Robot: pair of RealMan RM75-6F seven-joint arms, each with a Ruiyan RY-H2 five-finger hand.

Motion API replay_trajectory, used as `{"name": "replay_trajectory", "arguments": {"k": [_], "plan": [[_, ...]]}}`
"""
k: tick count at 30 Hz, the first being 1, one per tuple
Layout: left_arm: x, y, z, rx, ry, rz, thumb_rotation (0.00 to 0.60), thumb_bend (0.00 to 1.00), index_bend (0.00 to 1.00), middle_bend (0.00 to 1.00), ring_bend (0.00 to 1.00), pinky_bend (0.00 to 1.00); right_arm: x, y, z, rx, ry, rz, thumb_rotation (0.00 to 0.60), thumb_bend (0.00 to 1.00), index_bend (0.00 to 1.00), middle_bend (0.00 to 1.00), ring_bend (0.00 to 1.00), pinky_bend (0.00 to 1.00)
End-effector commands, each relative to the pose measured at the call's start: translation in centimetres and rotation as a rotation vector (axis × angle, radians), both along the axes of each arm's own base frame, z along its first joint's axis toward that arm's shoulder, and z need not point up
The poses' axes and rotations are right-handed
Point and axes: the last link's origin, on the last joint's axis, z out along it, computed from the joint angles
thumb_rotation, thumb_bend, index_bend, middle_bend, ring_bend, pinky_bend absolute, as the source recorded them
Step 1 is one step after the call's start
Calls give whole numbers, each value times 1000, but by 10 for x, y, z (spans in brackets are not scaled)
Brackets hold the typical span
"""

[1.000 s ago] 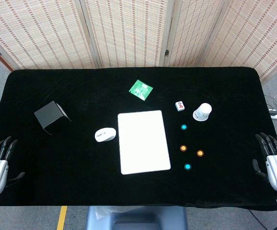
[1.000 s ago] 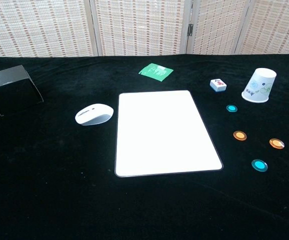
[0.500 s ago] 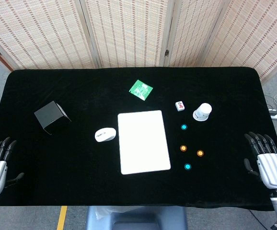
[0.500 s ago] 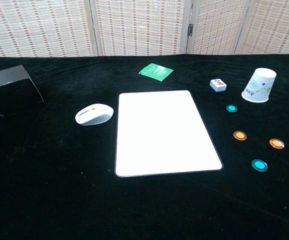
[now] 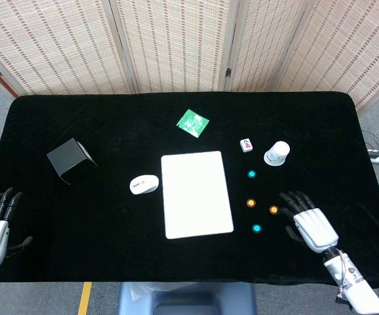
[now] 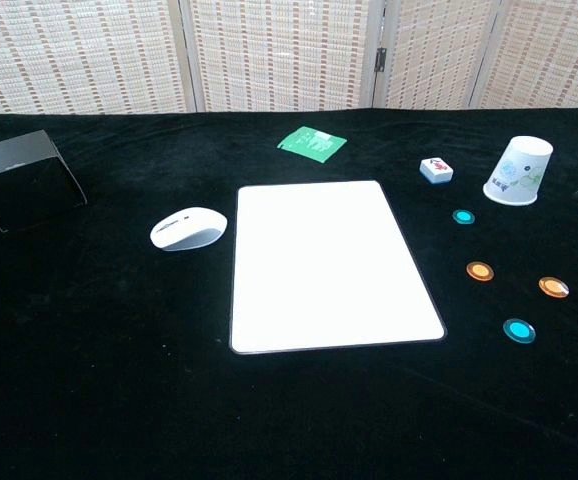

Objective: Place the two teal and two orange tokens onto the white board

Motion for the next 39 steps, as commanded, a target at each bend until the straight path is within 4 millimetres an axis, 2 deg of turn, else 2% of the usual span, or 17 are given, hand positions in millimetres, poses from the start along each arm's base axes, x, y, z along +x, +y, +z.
{"name": "replay_trajectory", "arguments": {"k": [1, 5, 11, 21, 32, 39], "plan": [[0, -1, 0, 0, 0, 1, 600, 197, 63, 6, 9, 0, 4, -6, -21, 56, 22, 31, 600, 517, 354, 107, 16, 0], [-2, -2, 0, -4, -4, 5, 600, 197, 67, 6, 9, 0, 5, -9, -40, 94, 27, 38, 600, 517, 355, 107, 7, 0], [-2, -2, 1, -9, -10, 6, 600, 195, 67, 6, 9, 0, 1, -12, -55, 95, 38, 42, 600, 516, 355, 107, 2, 0], [-3, -4, 1, -16, -14, 9, 600, 195, 67, 5, 8, 0, -3, -12, -67, 86, 26, 52, 600, 430, 355, 107, 3, 0], [-4, -6, 3, -13, -18, 12, 600, 196, 64, 6, 8, 0, -2, -17, -81, 82, 19, 67, 600, 426, 358, 119, 5, 0], [-4, -5, 3, -13, -15, 16, 600, 196, 64, 6, 8, 0, -1, -20, -86, 91, 21, 65, 600, 415, 398, 130, 15, 0]]}}
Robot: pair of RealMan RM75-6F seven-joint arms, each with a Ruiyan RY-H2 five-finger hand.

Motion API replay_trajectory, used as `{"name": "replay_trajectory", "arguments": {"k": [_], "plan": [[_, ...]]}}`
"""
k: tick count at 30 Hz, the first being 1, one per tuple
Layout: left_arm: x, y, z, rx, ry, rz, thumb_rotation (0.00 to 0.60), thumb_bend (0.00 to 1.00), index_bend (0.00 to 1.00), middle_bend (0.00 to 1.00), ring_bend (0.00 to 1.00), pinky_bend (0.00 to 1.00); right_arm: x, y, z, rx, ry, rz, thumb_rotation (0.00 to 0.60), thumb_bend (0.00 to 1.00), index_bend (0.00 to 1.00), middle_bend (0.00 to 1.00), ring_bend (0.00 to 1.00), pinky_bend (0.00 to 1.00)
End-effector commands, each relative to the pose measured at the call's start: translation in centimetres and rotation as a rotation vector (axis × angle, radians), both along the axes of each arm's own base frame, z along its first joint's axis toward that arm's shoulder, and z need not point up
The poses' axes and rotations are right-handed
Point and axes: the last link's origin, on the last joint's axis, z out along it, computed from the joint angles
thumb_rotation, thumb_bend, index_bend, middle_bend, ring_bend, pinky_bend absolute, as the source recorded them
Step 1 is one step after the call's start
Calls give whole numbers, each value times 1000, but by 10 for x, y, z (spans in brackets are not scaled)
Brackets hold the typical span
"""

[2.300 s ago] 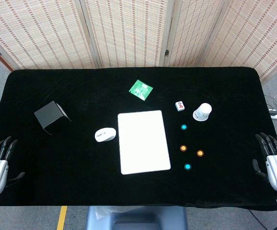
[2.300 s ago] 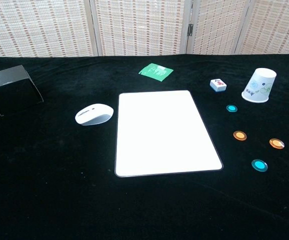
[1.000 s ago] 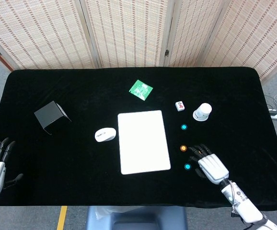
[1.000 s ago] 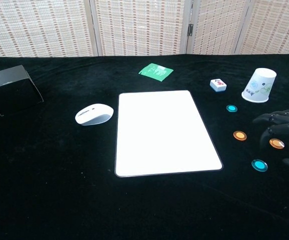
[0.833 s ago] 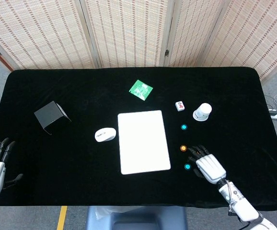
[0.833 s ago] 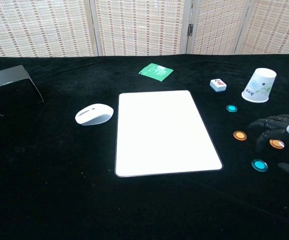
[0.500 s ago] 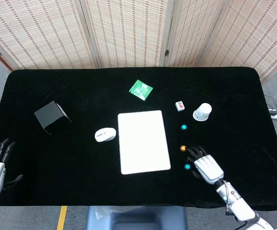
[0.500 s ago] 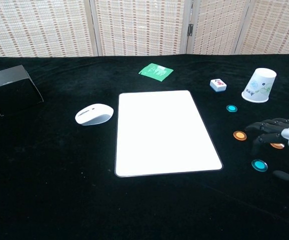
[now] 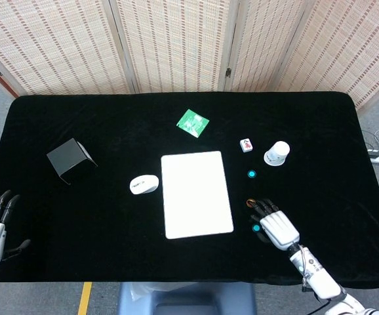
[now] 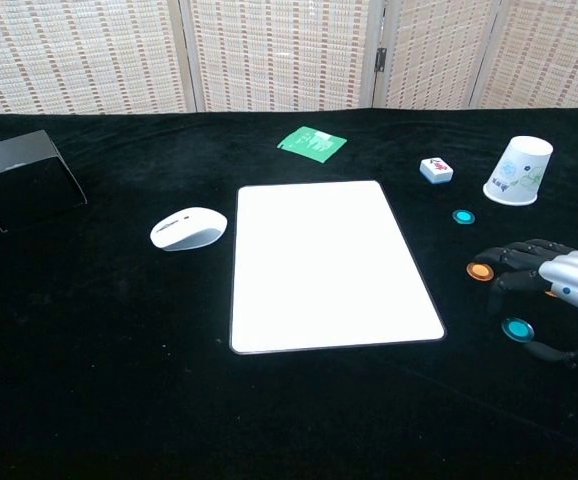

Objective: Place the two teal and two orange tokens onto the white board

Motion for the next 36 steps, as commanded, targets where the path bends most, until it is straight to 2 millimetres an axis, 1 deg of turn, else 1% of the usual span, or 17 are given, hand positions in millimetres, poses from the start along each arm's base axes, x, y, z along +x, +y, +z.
{"name": "replay_trajectory", "arguments": {"k": [1, 13, 23, 28, 31, 36], "plan": [[0, 0, 0, 0, 1, 2, 600, 196, 64, 6, 8, 0, 0, -1, -1, 2, 0, -4, 600, 415, 403, 131, 13, 0], [-2, -1, 0, 0, 3, 10, 600, 196, 63, 4, 8, 0, -3, -4, -2, 9, 5, -26, 600, 415, 449, 149, 9, 0], [0, -1, 0, 0, 4, 7, 600, 196, 63, 4, 8, 0, 6, -10, 12, -10, -24, 4, 600, 415, 466, 162, 12, 0], [0, -1, 2, 4, 5, 9, 600, 196, 62, 4, 8, 0, 23, -19, 14, 6, -36, 46, 600, 415, 466, 165, 13, 0], [0, -1, 2, 4, 5, 10, 600, 196, 62, 4, 8, 0, 44, -26, 12, 29, -68, 88, 600, 414, 466, 166, 15, 0], [2, -2, 2, 5, 4, 4, 600, 195, 62, 3, 8, 0, 87, -39, -3, 99, -98, 165, 600, 414, 466, 166, 13, 0]]}}
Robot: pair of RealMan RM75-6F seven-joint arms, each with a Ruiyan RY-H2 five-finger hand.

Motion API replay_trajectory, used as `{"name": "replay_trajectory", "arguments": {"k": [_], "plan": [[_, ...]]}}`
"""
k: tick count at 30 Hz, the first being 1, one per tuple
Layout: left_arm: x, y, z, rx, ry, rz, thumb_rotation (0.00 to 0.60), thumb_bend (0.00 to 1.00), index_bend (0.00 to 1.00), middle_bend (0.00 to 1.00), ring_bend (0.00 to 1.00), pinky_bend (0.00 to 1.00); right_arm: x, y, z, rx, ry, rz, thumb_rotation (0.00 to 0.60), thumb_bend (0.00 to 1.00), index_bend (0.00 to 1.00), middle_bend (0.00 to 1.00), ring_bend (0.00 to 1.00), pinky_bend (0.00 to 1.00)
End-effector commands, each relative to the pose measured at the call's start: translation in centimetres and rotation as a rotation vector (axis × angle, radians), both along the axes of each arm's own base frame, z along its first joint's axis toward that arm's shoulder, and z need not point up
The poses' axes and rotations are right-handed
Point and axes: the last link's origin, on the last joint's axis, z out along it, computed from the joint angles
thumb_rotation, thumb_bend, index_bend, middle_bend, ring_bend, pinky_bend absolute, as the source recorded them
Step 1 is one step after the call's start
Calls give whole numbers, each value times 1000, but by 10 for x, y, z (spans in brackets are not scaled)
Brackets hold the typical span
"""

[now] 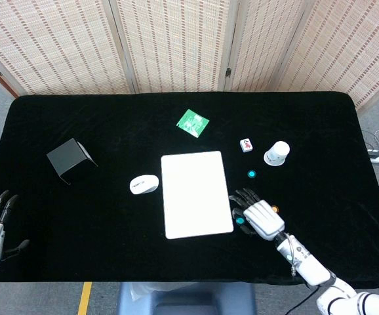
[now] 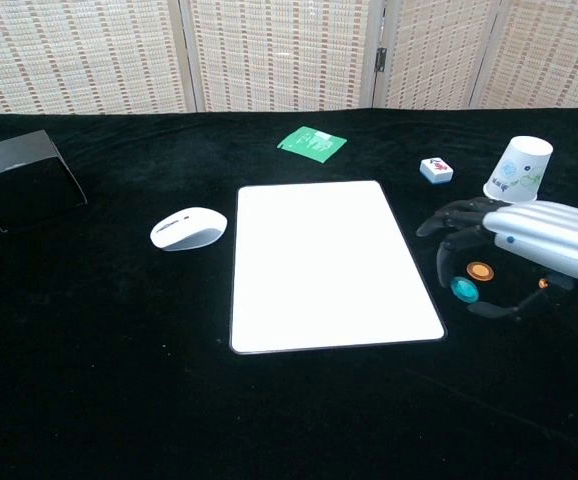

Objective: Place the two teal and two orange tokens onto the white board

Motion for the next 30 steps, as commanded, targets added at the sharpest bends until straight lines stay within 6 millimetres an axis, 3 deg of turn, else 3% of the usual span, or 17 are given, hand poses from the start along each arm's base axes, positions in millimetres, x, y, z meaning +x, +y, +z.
{"name": "replay_trajectory", "arguments": {"k": [1, 11, 19, 21, 26, 30], "plan": [[0, 0, 0, 0, 0, -1, 600, 195, 62, 3, 8, 0, 31, -9, -12, 46, -7, 57, 600, 415, 466, 166, 13, 0], [-5, -3, 2, 3, 2, 18, 600, 195, 62, 3, 8, 0, 91, -30, -52, 123, 17, 126, 600, 415, 466, 158, 11, 0], [-9, -4, 1, 2, 1, 30, 600, 195, 62, 1, 8, 0, 109, -37, -70, 141, 74, 151, 600, 415, 459, 153, 0, 0], [-11, -4, 1, 2, 1, 34, 600, 196, 62, 0, 7, 0, 112, -38, -73, 142, 86, 154, 600, 414, 409, 143, 0, 0], [-13, -4, 1, 2, 1, 36, 600, 195, 62, 0, 7, 0, 114, -37, -76, 145, 98, 160, 600, 414, 164, 129, 0, 0], [-14, -3, 1, 4, -2, 36, 600, 196, 62, 0, 7, 0, 108, -46, -61, 83, 72, 128, 600, 414, 128, 127, 0, 0]]}}
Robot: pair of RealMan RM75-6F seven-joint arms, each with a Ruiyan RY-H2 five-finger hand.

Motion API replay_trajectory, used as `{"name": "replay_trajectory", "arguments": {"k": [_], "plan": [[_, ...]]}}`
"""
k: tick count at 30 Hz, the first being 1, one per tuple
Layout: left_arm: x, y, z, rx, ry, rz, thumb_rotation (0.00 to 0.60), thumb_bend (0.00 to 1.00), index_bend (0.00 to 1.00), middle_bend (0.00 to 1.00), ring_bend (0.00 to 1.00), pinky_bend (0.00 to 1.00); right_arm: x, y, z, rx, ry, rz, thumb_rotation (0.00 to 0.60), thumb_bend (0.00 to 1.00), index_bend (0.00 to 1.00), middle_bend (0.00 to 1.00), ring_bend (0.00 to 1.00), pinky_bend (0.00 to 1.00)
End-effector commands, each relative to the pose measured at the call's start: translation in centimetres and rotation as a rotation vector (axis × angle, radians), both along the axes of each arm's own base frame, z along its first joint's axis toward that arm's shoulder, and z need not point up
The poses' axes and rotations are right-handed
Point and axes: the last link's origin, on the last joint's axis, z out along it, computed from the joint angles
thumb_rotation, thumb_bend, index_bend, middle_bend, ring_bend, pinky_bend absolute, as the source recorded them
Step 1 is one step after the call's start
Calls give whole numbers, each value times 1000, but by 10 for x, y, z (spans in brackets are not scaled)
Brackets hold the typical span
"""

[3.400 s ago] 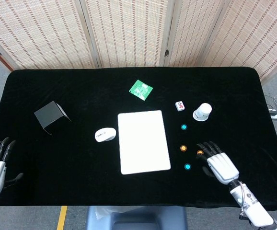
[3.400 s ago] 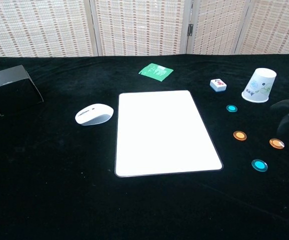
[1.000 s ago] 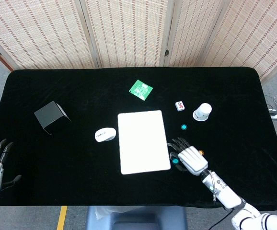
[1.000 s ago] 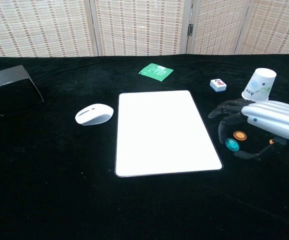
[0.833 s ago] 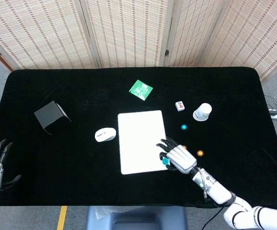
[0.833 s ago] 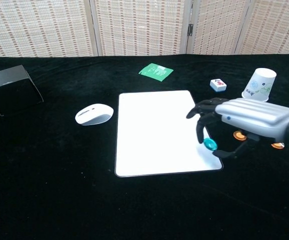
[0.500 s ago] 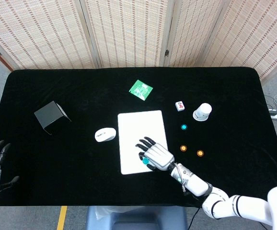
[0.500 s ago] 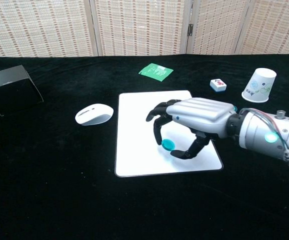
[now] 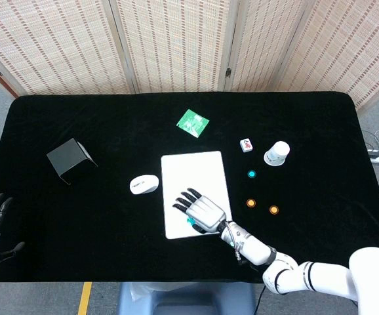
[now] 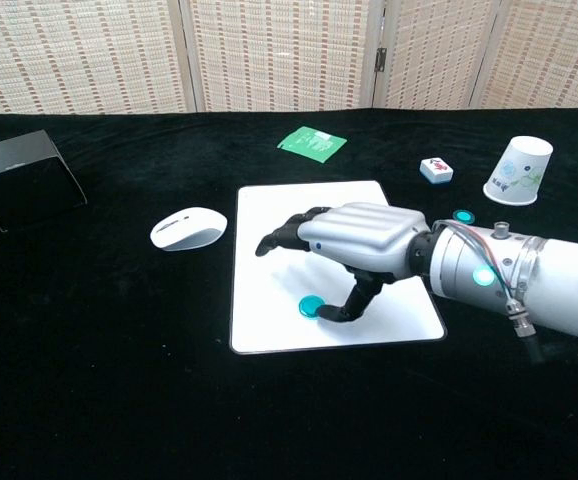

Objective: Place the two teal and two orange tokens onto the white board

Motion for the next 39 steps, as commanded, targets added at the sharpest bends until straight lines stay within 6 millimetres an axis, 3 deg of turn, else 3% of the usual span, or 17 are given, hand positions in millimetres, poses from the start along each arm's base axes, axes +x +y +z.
{"name": "replay_trajectory", "arguments": {"k": [1, 9, 13, 18, 24, 39], "plan": [[-1, 1, 0, 1, -1, -1, 600, 196, 62, 0, 7, 0, -8, -11, 17, -70, -33, -42, 600, 415, 133, 127, 0, 0], [0, 3, -2, -9, -5, -10, 600, 196, 62, 0, 7, 0, -79, -54, 89, -309, -15, -261, 600, 415, 293, 134, 9, 0], [4, 4, -5, -20, -8, -21, 600, 195, 62, 0, 7, 0, -108, -66, 104, -350, 9, -354, 600, 415, 313, 137, 11, 0], [9, 5, -6, -27, -15, -31, 600, 195, 62, 0, 7, 0, -129, -76, 102, -355, 47, -419, 600, 414, 328, 139, 10, 0], [9, 4, -4, -26, -19, -26, 600, 196, 62, 0, 7, 0, -141, -86, 91, -347, 87, -451, 600, 415, 335, 141, 10, 0], [7, 4, -5, -33, -19, -10, 600, 196, 62, 0, 7, 0, -135, -104, 65, -326, 145, -434, 600, 414, 389, 154, 17, 0]]}}
